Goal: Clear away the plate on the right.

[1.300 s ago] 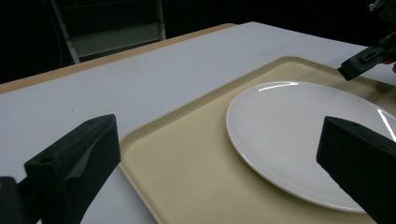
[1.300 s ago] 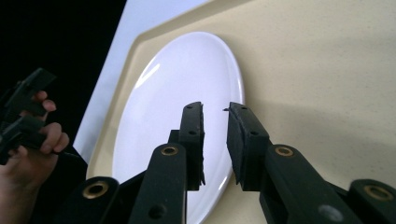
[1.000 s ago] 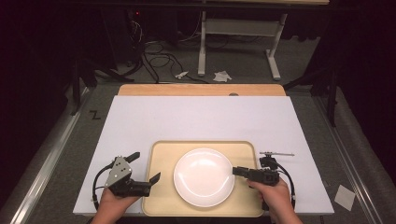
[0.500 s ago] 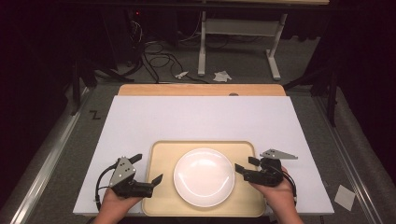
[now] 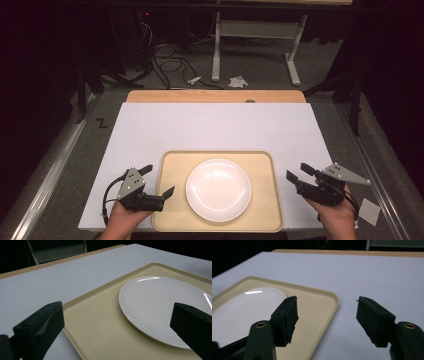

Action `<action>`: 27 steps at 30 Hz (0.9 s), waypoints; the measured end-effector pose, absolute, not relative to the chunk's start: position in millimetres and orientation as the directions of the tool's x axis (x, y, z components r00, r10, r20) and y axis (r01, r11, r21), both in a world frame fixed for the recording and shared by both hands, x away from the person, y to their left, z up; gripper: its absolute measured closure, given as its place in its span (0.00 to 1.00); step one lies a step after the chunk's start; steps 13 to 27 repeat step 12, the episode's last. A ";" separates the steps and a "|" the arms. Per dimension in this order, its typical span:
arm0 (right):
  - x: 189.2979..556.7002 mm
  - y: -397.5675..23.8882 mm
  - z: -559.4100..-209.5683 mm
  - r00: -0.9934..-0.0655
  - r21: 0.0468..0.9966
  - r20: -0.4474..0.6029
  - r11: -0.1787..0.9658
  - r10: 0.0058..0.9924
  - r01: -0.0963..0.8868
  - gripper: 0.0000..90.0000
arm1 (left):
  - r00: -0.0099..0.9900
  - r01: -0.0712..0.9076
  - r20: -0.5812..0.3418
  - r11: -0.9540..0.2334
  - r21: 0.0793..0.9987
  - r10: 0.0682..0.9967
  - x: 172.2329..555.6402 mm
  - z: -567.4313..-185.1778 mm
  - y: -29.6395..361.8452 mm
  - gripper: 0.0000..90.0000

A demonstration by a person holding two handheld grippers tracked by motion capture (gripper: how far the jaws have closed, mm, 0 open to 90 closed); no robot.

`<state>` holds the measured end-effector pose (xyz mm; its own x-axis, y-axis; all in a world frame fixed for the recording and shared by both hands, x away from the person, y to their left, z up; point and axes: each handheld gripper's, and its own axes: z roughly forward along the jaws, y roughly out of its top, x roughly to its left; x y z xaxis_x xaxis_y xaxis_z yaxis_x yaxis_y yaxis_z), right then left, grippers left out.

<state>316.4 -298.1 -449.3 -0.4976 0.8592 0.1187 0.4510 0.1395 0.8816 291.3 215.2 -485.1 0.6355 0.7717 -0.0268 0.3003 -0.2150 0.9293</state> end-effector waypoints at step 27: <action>308.9 -292.5 -462.0 -0.498 0.857 0.048 0.220 0.866 0.465 0.04 | 0.645 0.297 -0.019 -0.228 0.927 0.764 296.8 -484.4 204.5 0.00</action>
